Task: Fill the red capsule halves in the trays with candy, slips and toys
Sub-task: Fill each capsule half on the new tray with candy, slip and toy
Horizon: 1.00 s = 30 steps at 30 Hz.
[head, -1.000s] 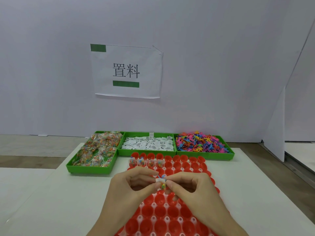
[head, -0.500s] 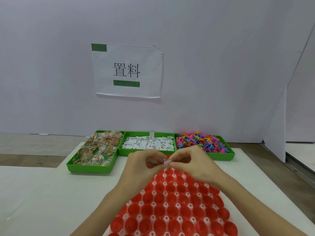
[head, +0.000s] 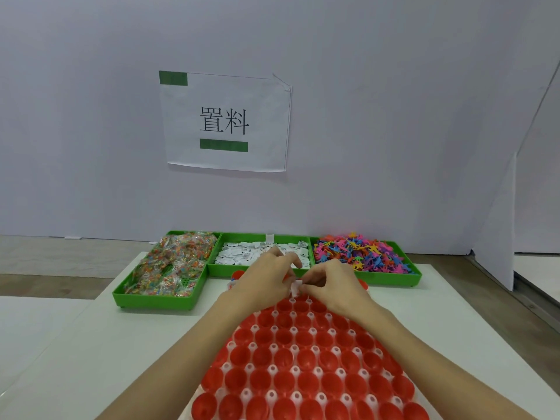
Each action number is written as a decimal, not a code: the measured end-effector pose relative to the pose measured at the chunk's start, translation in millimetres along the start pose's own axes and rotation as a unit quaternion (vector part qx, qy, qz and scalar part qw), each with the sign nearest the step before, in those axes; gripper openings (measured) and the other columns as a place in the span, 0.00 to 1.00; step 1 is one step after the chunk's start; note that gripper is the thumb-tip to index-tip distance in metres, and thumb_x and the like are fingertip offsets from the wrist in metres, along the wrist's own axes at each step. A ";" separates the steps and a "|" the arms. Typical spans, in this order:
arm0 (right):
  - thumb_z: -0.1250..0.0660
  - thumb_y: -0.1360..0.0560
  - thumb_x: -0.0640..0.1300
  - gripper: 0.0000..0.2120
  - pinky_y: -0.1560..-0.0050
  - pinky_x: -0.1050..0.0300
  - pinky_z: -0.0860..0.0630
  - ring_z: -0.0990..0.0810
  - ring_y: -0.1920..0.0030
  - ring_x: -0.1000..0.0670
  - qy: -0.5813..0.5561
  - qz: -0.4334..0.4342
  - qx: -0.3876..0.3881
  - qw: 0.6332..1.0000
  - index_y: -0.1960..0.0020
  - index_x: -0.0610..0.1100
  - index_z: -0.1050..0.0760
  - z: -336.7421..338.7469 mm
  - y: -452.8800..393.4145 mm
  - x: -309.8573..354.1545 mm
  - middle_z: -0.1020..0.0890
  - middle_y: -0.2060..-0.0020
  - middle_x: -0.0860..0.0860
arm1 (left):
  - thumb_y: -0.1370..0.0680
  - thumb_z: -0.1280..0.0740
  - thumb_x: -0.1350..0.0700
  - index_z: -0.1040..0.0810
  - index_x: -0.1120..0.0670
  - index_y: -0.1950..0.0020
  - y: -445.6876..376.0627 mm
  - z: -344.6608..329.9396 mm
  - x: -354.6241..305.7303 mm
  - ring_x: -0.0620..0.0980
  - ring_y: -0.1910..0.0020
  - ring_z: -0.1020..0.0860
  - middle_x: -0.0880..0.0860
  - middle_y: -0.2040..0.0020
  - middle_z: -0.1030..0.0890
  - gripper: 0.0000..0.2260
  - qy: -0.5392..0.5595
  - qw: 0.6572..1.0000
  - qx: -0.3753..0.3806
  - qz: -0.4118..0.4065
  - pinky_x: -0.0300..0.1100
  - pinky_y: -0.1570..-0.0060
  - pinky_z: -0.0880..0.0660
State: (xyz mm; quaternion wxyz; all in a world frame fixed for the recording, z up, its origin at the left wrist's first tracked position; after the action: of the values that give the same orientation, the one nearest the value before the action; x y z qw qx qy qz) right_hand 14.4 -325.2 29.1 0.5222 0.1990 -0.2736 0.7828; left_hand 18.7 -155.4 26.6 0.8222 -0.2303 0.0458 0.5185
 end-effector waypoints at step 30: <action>0.20 0.30 0.47 0.07 0.54 0.58 0.22 0.18 0.59 0.51 0.096 -0.031 0.001 0.995 0.54 0.45 0.13 -3.5 -5.2 11.8 0.14 0.62 0.50 | 0.22 0.32 0.53 0.17 0.46 0.47 -5.7 9.6 -26.9 0.48 0.46 0.24 0.44 0.51 0.15 0.06 -0.179 0.981 0.013 -0.066 0.41 0.38 0.37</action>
State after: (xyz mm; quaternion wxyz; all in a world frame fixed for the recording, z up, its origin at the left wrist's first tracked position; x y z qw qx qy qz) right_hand 14.7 -313.0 34.6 0.5694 0.1322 -0.2153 0.7823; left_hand 9.8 -175.7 45.5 0.8524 -0.1253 -0.1110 0.4953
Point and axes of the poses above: each hand's wrist, its own y-axis away from the middle knuckle, its own z-axis out of the back of the hand, x = y × z, the point moved 2 cm from there along -y, towards the middle knuckle
